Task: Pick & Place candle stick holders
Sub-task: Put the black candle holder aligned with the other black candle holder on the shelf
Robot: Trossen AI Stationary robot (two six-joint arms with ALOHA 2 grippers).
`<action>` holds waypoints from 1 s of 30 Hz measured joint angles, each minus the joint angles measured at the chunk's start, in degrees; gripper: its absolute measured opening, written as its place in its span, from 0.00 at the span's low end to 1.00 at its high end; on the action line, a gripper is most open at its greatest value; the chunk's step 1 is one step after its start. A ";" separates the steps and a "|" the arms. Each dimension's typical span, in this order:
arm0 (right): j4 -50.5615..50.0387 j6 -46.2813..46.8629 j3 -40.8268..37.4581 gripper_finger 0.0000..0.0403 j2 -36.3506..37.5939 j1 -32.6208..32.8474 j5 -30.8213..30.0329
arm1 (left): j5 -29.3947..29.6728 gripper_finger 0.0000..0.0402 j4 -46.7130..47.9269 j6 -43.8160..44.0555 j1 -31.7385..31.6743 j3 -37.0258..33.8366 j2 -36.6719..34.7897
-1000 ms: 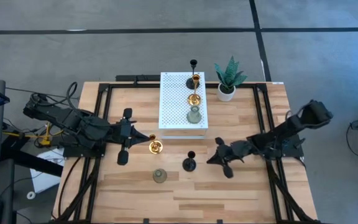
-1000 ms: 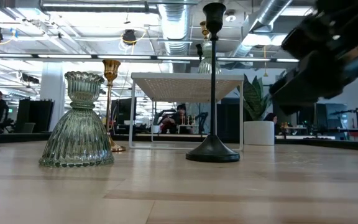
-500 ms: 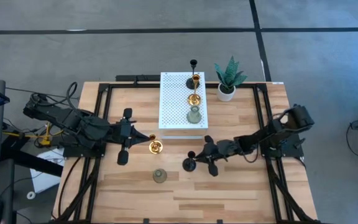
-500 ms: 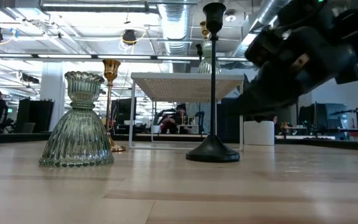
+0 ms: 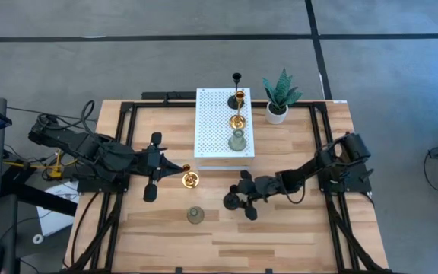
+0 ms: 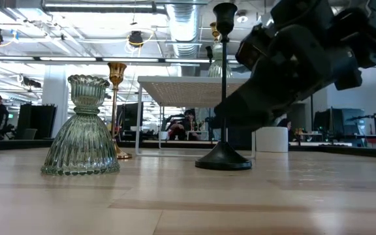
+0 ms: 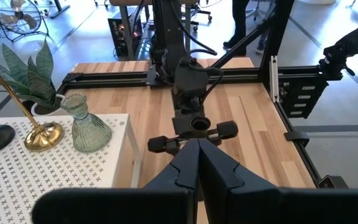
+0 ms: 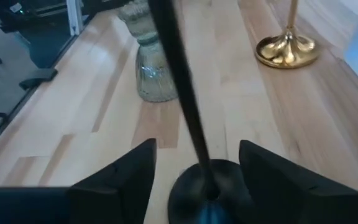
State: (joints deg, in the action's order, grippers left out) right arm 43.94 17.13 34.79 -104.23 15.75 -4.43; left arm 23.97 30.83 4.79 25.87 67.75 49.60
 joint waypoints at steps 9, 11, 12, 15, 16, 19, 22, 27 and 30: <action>-0.35 2.29 0.30 0.25 -0.02 -0.02 0.09 | 0.00 0.02 0.02 -0.01 -0.01 0.00 0.00; -0.37 2.40 0.30 0.15 -0.02 -0.02 0.09 | 0.00 0.02 0.02 0.01 -0.01 0.00 0.00; -0.31 2.37 0.30 0.10 -0.02 -0.02 0.08 | 0.00 0.02 0.02 0.01 0.00 0.00 0.00; 0.28 2.59 0.43 0.03 0.07 -0.09 -0.05 | 0.00 0.02 0.02 0.01 0.00 0.00 0.00; 0.24 3.29 0.43 0.03 0.07 -0.06 -0.11 | 0.00 0.02 0.02 0.00 0.00 0.00 0.00; 0.07 6.35 0.47 0.02 0.29 -0.09 0.00 | 0.00 0.02 0.02 0.01 -0.02 0.00 0.00; -0.97 7.32 0.44 0.02 1.65 0.01 0.24 | 0.00 0.02 0.02 0.35 -0.01 0.00 0.00; -10.16 8.39 3.64 0.01 8.01 -0.02 0.55 | -0.02 0.02 -0.29 2.67 -0.02 0.00 0.00; -20.93 6.79 7.26 0.01 12.32 0.05 0.41 | -0.01 0.02 -0.48 3.00 -0.02 0.00 0.00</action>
State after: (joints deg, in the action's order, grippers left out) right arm 23.02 23.92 42.05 -91.91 15.79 -4.01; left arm 23.96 30.34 7.79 25.85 67.75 49.60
